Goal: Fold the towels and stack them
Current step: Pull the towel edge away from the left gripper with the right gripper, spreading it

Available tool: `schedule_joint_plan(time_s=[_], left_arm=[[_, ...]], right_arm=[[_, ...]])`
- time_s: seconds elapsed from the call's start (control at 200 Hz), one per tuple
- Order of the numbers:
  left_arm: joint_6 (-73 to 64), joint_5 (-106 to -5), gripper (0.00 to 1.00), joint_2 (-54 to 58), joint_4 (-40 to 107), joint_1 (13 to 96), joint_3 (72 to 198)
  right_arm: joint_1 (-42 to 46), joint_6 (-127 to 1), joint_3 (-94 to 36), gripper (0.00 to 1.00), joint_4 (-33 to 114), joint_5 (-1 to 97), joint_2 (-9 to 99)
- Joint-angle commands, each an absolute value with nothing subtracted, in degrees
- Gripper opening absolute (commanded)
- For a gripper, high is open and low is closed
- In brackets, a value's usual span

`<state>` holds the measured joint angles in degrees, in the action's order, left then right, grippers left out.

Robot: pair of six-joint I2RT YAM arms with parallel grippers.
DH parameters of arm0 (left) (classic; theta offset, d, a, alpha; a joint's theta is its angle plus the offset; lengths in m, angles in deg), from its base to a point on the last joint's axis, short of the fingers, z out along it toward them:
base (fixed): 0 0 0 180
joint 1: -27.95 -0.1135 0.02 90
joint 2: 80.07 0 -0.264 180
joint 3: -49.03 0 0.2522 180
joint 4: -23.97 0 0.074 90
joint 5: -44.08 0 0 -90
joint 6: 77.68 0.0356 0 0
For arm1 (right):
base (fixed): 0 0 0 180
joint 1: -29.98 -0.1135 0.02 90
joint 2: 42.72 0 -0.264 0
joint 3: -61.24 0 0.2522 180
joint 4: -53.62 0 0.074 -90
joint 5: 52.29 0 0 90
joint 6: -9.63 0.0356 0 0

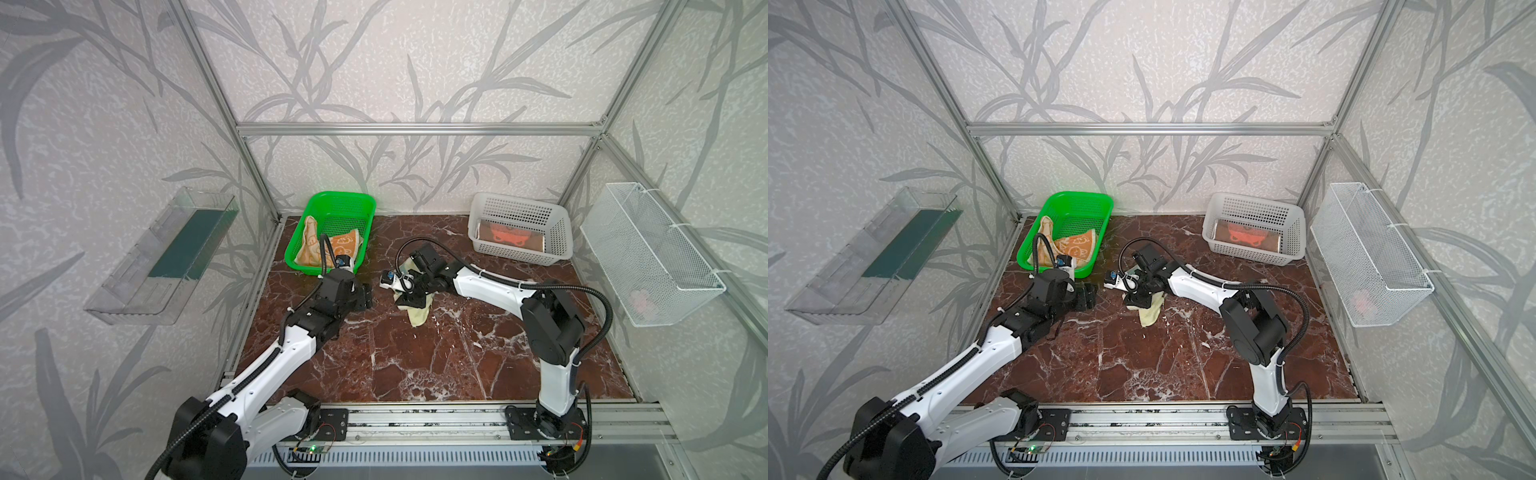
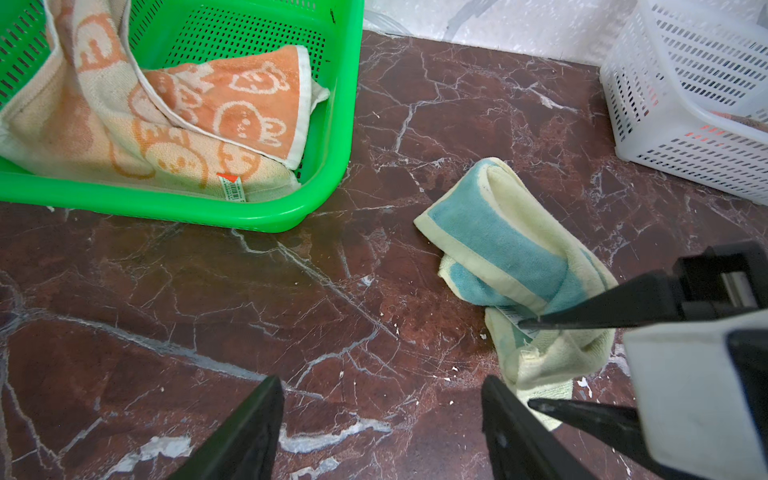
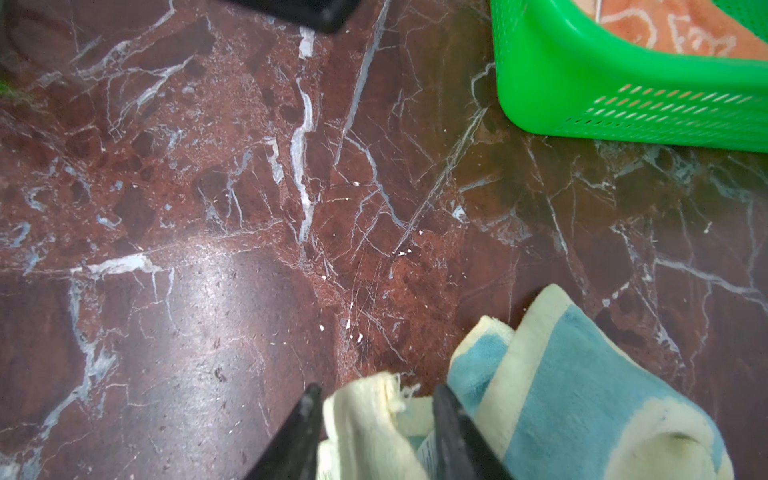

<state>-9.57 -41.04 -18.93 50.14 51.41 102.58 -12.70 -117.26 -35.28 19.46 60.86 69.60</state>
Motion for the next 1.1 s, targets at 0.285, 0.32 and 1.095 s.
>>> schedule_joint_plan(time_s=[0.285,0.32,1.095], left_arm=[[-7.47,-42.76,0.77,-18.16,49.57,51.06,101.66],[-6.81,-43.34,0.77,-18.52,49.05,51.06,101.31],[0.81,-65.43,0.77,-9.97,30.39,52.61,96.43]], right_arm=[[-13.07,-108.24,-31.24,0.00,28.89,53.21,63.32],[-13.08,-106.64,-30.98,0.00,29.67,52.22,62.13],[-10.37,-90.93,-27.73,0.00,24.17,32.78,41.63]])
